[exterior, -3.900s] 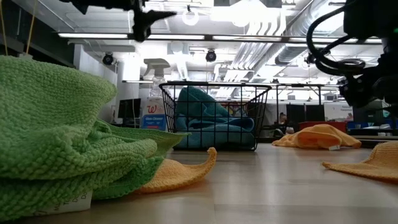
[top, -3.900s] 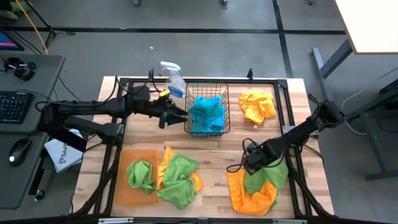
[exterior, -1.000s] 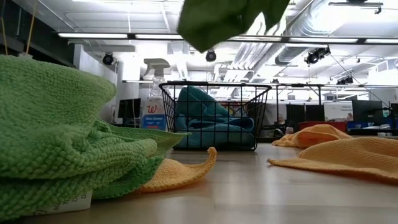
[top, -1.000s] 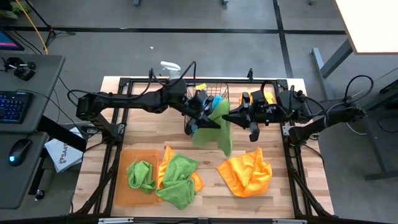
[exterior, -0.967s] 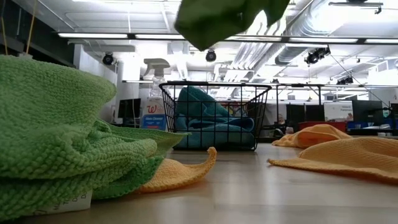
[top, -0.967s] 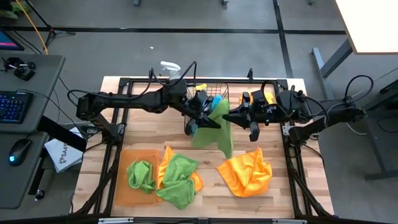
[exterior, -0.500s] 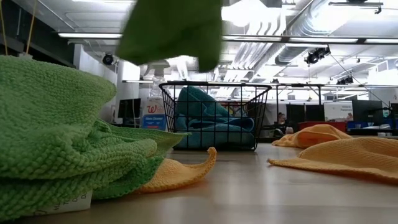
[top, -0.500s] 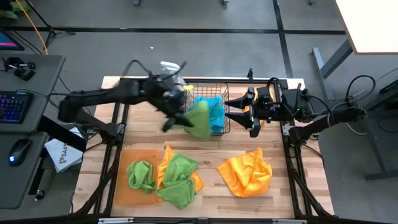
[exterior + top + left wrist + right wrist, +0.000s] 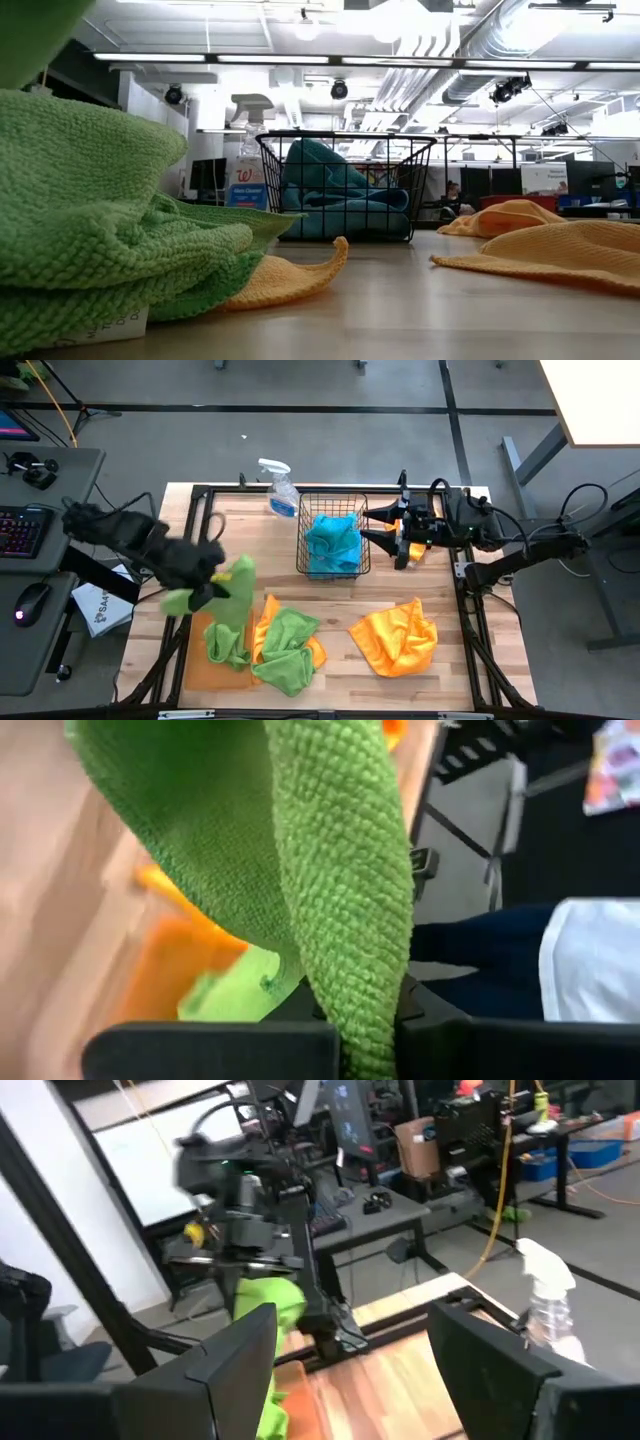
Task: Sort microfiber towel by color & place in baskets
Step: Put the right green towel into the orange bin
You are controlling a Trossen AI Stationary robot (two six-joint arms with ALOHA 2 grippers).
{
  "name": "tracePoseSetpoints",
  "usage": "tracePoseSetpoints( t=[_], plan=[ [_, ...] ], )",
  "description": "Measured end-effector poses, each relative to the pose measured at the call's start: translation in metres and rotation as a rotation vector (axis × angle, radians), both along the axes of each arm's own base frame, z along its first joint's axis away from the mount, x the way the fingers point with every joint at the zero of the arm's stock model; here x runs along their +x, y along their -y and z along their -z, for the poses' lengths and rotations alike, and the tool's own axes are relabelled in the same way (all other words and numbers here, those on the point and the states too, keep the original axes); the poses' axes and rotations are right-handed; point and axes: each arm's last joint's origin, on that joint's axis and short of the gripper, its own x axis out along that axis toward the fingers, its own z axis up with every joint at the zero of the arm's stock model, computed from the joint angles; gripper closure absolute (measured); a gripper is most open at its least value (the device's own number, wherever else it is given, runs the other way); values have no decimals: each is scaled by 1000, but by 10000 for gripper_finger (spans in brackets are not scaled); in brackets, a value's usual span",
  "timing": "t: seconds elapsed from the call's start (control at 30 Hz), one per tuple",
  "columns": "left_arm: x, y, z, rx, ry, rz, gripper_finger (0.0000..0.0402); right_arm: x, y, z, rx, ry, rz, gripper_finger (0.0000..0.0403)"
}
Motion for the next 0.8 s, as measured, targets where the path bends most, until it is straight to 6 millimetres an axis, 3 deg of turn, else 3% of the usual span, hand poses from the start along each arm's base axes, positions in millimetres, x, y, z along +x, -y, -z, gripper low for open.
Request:
tracePoseSetpoints(
  t=[0.17, 0.4, 0.57, 0.8],
  plan=[
    [-19, 23, 30, -33, -136, -101, 402, 0, 8, 5, -5, -53, 31, 146],
    [-12, 58, 71, -58, -456, -60, 401, 0, 18, 10, -7, -99, 74, 146],
    [5, 78, 91, -3, -570, 7, 401, -1, 26, 12, -6, -129, 106, 146],
    [38, 97, 114, 265, -520, 220, 401, -2, 36, 19, -21, -202, 138, 146]
  ],
)
